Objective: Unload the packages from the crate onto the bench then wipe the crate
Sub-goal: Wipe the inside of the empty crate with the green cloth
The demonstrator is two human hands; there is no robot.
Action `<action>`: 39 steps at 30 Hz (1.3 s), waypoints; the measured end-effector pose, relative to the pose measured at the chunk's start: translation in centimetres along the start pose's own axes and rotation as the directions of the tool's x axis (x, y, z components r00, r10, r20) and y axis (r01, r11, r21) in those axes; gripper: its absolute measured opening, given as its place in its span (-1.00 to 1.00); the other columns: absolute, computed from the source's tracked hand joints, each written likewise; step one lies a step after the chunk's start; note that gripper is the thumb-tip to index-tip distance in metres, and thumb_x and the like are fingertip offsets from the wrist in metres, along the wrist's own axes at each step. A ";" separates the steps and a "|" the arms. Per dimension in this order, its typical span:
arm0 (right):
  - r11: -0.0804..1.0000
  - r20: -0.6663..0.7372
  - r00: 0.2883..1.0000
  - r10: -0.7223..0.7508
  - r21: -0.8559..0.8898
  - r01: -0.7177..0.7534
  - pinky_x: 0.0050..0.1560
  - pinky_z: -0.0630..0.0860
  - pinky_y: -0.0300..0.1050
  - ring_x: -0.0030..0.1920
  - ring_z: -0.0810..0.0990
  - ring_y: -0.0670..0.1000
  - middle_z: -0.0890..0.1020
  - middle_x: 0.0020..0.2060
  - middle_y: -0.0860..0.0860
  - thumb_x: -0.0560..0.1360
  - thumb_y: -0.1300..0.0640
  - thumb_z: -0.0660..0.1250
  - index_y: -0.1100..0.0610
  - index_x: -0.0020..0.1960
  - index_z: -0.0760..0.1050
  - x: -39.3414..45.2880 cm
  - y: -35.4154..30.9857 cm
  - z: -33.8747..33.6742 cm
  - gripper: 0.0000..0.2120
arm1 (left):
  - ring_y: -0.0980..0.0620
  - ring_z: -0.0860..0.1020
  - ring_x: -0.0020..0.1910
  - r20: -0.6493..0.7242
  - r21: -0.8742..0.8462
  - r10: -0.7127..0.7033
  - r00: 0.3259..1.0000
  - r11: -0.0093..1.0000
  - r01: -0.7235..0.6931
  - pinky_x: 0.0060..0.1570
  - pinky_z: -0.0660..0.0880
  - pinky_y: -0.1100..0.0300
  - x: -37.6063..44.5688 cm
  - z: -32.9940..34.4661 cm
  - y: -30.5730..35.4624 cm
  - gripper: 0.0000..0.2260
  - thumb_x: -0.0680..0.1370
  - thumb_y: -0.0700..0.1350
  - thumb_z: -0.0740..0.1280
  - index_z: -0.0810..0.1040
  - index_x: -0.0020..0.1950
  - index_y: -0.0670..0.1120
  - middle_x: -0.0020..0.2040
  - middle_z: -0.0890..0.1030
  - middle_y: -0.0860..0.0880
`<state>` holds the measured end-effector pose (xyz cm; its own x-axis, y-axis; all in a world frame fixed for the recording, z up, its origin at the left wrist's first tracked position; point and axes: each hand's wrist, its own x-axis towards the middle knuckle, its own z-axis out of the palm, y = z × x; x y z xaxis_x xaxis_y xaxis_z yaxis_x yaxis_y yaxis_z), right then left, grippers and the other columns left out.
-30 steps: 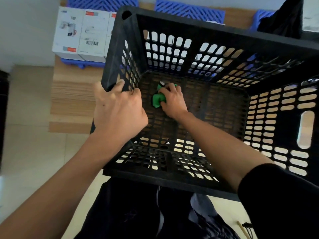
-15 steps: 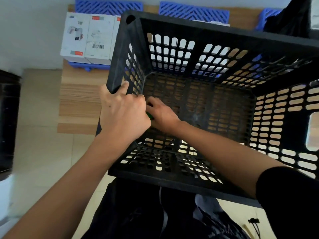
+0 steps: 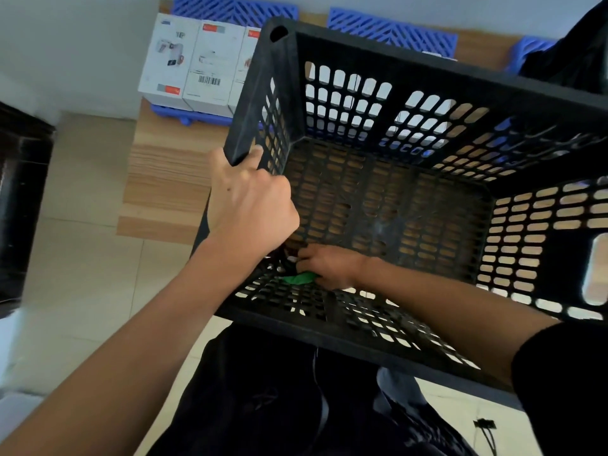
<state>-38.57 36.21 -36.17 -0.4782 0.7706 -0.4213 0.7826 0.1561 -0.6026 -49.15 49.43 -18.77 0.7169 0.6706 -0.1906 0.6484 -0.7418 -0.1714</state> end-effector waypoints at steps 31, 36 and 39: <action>0.938 -0.274 0.906 0.321 -0.037 -0.344 0.23 0.52 0.19 0.31 0.43 0.23 0.42 0.36 0.17 0.57 0.23 0.33 0.08 0.38 0.55 -6.7 5.6 -0.7 -0.61 | 0.02 0.56 0.31 -0.074 -0.018 0.003 0.997 1.000 -0.005 0.14 0.20 -0.09 0.6 0.7 0.2 -0.63 0.45 -0.01 0.04 0.61 -0.32 -0.01 -0.34 0.65 0.08; 0.985 -0.190 0.967 0.167 0.064 -0.158 0.18 0.55 0.13 0.28 0.50 0.21 0.50 0.30 0.15 0.50 0.26 0.35 0.10 0.34 0.58 -6.1 2.3 0.0 -0.59 | -0.01 0.55 0.32 -0.083 -0.032 0.006 0.997 0.999 -0.008 0.18 0.22 -0.12 0.5 0.5 0.2 -0.62 0.47 -0.02 0.05 0.66 -0.25 -0.02 -0.28 0.69 0.03; 0.929 -0.427 0.825 0.370 0.198 -0.314 0.21 0.54 0.06 0.23 0.55 0.21 0.53 0.25 0.16 0.47 0.28 0.41 0.13 0.34 0.59 -7.5 4.7 -2.7 -0.56 | 0.00 0.53 0.35 -0.045 -0.015 0.003 0.999 1.000 -0.004 0.19 0.21 -0.12 0.4 0.4 0.3 -0.68 0.50 -0.04 0.12 0.68 -0.20 -0.01 -0.24 0.70 0.04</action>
<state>-30.19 32.90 -34.03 0.0655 0.9575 -0.2811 0.7979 -0.2194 -0.5614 -48.79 49.48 -19.24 0.7295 0.6678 -0.1477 0.6495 -0.7441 -0.1564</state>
